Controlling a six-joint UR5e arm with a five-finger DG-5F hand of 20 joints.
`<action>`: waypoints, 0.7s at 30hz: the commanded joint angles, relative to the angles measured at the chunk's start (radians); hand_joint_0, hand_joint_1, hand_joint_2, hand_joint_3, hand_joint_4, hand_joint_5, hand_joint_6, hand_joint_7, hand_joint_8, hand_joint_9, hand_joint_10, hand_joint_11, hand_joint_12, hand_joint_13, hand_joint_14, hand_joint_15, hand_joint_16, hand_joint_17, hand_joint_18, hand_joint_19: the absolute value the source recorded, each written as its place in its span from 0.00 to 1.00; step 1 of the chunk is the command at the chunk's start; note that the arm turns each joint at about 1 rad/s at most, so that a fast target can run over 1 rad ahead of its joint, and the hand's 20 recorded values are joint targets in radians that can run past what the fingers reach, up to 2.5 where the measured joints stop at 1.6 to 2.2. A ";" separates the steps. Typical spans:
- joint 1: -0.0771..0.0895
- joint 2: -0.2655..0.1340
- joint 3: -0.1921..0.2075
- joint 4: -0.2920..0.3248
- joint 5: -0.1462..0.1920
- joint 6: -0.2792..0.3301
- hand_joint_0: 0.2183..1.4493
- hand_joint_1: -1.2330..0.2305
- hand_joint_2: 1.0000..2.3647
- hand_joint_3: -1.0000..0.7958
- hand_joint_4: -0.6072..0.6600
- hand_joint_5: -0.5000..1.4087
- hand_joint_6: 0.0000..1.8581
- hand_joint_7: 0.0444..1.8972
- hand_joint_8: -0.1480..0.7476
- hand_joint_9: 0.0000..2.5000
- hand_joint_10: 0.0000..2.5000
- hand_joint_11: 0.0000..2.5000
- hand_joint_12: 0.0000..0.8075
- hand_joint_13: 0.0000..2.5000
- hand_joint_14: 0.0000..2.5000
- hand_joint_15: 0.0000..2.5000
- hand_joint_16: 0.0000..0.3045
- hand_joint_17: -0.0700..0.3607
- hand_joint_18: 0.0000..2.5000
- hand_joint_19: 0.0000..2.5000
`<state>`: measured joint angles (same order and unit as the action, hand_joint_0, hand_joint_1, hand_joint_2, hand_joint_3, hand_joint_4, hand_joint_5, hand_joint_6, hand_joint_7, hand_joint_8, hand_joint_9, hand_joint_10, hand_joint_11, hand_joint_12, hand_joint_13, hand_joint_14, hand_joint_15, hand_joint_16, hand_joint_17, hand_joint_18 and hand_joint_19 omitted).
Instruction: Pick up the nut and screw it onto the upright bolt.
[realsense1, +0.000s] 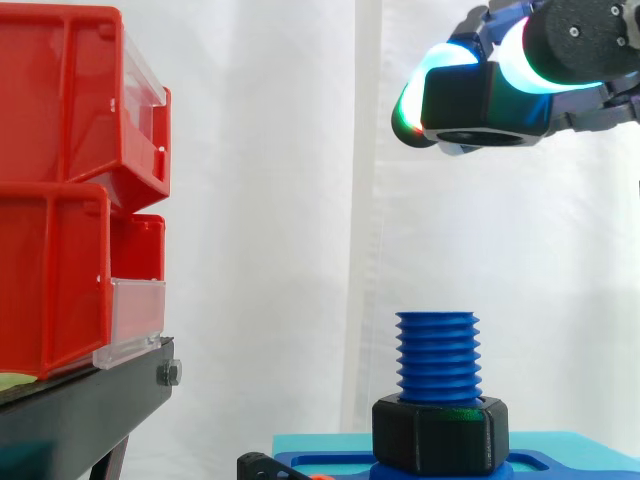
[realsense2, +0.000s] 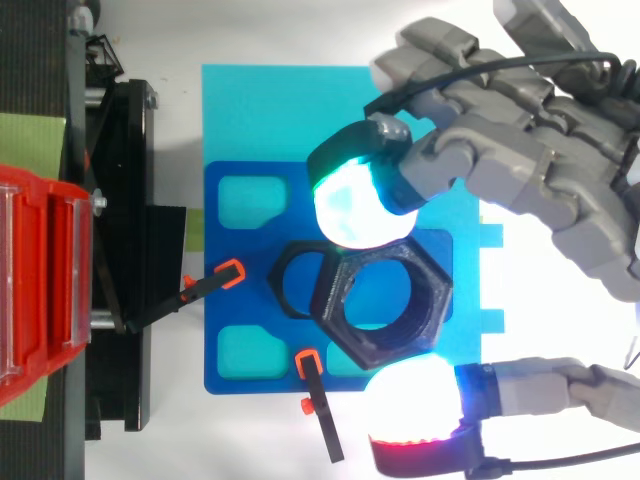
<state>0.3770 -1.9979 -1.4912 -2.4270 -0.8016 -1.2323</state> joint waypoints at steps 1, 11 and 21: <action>0.002 -0.025 0.000 0.040 -0.004 -0.012 0.22 0.30 0.00 0.28 0.73 0.16 0.27 0.62 0.54 0.15 0.00 0.00 0.45 0.10 0.00 0.00 0.15 0.39 0.04 0.00; 0.003 -0.076 0.000 0.091 -0.001 0.007 0.22 0.30 0.00 0.28 0.73 0.16 0.27 0.62 0.53 0.15 0.00 0.00 0.45 0.10 0.00 0.00 0.14 0.39 0.04 0.00; -0.001 -0.091 0.000 0.094 0.002 0.028 0.22 0.31 0.00 0.28 0.73 0.16 0.27 0.62 0.53 0.15 0.00 0.00 0.45 0.10 0.00 0.00 0.14 0.39 0.04 0.00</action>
<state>0.3771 -2.0871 -1.4908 -2.3285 -0.8012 -1.2149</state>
